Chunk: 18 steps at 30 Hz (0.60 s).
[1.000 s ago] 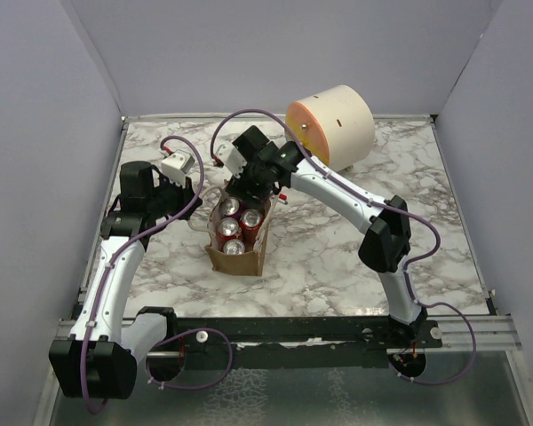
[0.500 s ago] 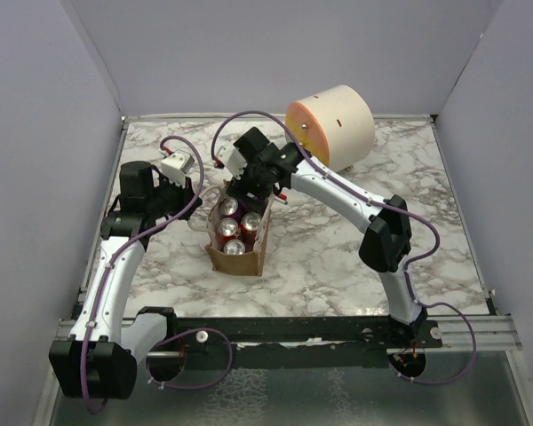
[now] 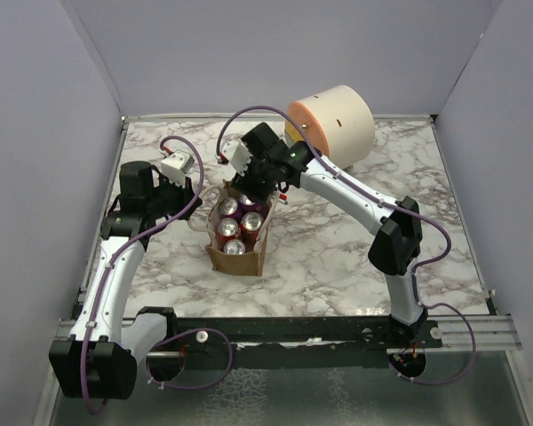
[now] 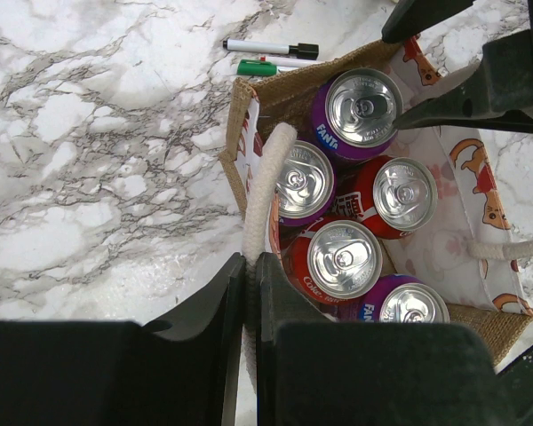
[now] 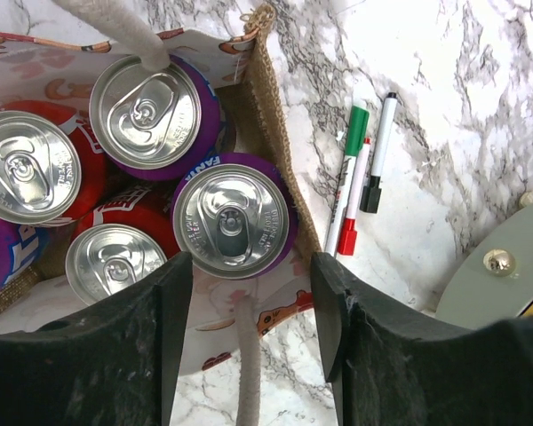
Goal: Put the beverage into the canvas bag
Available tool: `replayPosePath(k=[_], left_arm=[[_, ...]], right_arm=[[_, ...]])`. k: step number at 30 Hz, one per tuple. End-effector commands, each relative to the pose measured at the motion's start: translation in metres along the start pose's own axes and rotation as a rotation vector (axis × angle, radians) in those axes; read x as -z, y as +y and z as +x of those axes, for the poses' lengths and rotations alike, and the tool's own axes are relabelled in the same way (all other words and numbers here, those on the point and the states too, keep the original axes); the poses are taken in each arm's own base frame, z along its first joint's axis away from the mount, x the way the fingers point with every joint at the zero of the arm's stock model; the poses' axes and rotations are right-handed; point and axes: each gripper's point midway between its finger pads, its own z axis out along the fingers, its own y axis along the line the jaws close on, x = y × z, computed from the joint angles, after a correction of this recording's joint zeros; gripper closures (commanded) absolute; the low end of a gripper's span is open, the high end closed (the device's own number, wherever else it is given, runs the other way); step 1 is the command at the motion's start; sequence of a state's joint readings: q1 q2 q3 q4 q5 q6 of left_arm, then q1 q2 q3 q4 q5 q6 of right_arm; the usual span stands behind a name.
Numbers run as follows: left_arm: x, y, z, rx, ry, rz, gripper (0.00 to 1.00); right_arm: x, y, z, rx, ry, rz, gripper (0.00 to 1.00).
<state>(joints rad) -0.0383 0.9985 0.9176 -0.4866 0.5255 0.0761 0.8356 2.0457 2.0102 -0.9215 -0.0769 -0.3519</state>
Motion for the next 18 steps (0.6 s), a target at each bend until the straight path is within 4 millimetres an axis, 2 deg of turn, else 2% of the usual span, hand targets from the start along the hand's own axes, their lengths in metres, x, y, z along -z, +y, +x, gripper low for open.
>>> replayPosePath(k=[1,10,18], left_arm=[[0.003,-0.003,-0.002,0.001,-0.02,0.012,1.0],[0.003,-0.003,-0.002,0.002,-0.019,0.012,1.0],[0.002,-0.003,-0.002,0.002,-0.018,0.015,1.0]], right_arm=[[0.007,-0.002,-0.016,0.023,-0.071,-0.017,0.47],[-0.006,-0.001,-0.008,0.027,-0.04,-0.026,0.58],[-0.02,0.001,0.009,0.035,0.003,-0.027,0.63]])
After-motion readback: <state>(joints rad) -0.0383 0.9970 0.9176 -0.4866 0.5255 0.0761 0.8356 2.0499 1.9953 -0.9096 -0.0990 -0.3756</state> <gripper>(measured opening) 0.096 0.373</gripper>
